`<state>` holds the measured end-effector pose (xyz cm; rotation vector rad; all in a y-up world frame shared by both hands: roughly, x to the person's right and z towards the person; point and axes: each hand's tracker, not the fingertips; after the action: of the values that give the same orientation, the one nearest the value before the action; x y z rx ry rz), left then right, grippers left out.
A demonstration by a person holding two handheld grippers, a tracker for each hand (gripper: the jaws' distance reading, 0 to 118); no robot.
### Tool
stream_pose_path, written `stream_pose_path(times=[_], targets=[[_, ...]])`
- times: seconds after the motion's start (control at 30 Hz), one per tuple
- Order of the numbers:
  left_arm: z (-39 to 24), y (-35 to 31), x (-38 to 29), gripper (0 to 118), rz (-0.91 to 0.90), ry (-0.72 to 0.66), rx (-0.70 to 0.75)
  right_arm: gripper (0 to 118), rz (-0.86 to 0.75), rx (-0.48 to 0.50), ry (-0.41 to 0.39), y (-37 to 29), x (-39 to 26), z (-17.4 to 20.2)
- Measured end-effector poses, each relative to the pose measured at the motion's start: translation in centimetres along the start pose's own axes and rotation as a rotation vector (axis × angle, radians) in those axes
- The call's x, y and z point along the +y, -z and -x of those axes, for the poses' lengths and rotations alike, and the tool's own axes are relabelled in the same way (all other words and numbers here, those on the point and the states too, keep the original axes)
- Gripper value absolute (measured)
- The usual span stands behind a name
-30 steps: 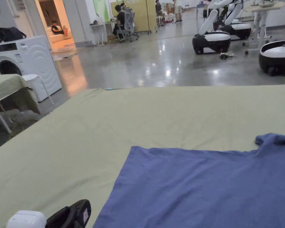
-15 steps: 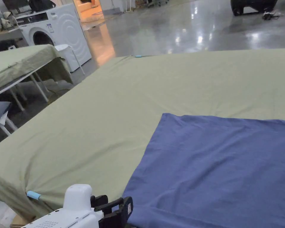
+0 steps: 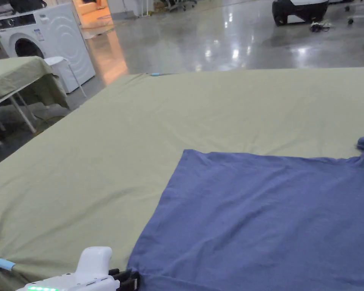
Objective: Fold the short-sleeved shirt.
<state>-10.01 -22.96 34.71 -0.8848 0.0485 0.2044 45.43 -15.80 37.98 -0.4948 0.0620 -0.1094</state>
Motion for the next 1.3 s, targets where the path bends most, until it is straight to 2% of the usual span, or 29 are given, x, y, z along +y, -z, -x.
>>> stream_pose_path(times=[0.07, 0.17, 0.2, 0.23, 0.27, 0.3, 0.43, 0.6, 0.67, 0.77, 0.9, 0.97, 1.03, 1.07, 1.1, 1.17, 1.2, 1.3], targets=[[-0.9, 0.0, 0.1, 11, 0.012, 0.031, 0.026, 0, 0.015, -0.039, 0.007, -0.2, 0.1, -0.5], [-2.6, 0.0, 0.0, 10, 0.027, 0.175, 0.093, 0, 0.083, -0.114, 0.027, -0.6, 0.2, -1.7], [-2.9, 0.2, -0.1, 10, 0.031, 0.193, 0.106, 6, 0.146, -0.152, 0.01, -0.5, 0.0, -2.0], [-3.0, 0.4, -0.1, 10, 0.033, 0.189, 0.106, 23, 0.223, -0.176, -0.018, -0.2, -0.4, -2.1], [-3.0, 0.5, -0.1, 10, 0.032, 0.186, 0.107, 54, 0.267, -0.184, -0.041, 0.2, -1.0, -2.6], [-3.6, 0.2, 0.0, 10, 0.032, 0.183, 0.107, 67, 0.291, -0.186, -0.059, 0.6, -1.8, -2.9], [-3.8, -0.3, -0.1, 10, 0.029, 0.171, 0.098, 72, 0.405, -0.144, 0.05, 2.5, -3.3, -4.3], [-3.6, -0.7, -0.1, 10, 0.018, 0.12, 0.071, 71, 0.387, -0.131, -0.011, 2.7, -3.0, -3.7], [-3.6, -1.0, -0.3, 10, 0.011, 0.108, 0.067, 71, 0.394, -0.108, 0.016, 2.6, -3.2, -3.5], [-3.9, -1.0, -0.2, 10, 0.008, 0.107, 0.066, 71, 0.368, -0.127, 0.036, 1.7, -3.3, -3.3], [-4.1, -1.0, -0.1, 10, 0.012, 0.123, 0.071, 71, 0.333, -0.025, 0.118, 0.5, -3.8, -3.2], [-4.0, -0.8, -0.1, 10, 0.013, 0.13, 0.073, 70, 0.362, -0.037, 0.119, 1.3, -4.3, -3.0], [-4.1, -1.0, -0.2, 10, 0.01, 0.136, 0.075, 70, 0.441, -0.091, 0.099, 2.9, -4.7, -3.0], [-4.1, -1.0, -0.3, 10, 0.008, 0.135, 0.074, 65, 0.462, -0.099, 0.106, 3.4, -4.7, -2.7], [-3.9, -0.9, -0.2, 10, 0.006, 0.133, 0.073, 54, 0.448, -0.095, 0.11, 3.9, -4.7, -2.7], [-3.7, -1.0, -0.4, 10, -0.003, 0.125, 0.068, 20, 0.436, -0.073, 0.143, 3.9, -4.5, -3.0], [-3.6, -1.1, -0.5, 10, -0.009, 0.118, 0.062, 17, 0.422, -0.061, 0.176, 3.9, -4.3, -3.0], [-2.9, -1.8, -0.2, 10, -0.029, 0.086, 0.035, 14, 0.401, -0.066, 0.145, 3.1, -3.9, -2.7]])
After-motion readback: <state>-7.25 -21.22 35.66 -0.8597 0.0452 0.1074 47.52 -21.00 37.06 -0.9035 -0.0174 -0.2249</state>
